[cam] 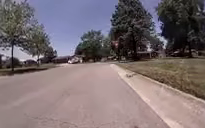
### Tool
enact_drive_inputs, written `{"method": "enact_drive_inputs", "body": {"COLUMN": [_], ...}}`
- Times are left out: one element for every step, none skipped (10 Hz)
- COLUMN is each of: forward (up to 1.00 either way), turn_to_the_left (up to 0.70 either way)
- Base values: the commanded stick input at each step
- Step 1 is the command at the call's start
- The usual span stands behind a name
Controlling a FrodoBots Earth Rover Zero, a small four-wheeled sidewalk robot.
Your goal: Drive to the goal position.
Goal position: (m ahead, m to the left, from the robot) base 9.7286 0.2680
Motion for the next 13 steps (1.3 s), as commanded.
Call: {"method": "enact_drive_inputs", "body": {"forward": [0.7,0.7,0.7,0.7,0.7,0.7,0.7,0.7,0.7,0.7,0.7,0.7,0.7], "turn_to_the_left": [0.0,0.0,0.0,0.0,0.0,0.0,0.0,0.0,0.0,0.0,0.0,0.0,0.0]}}
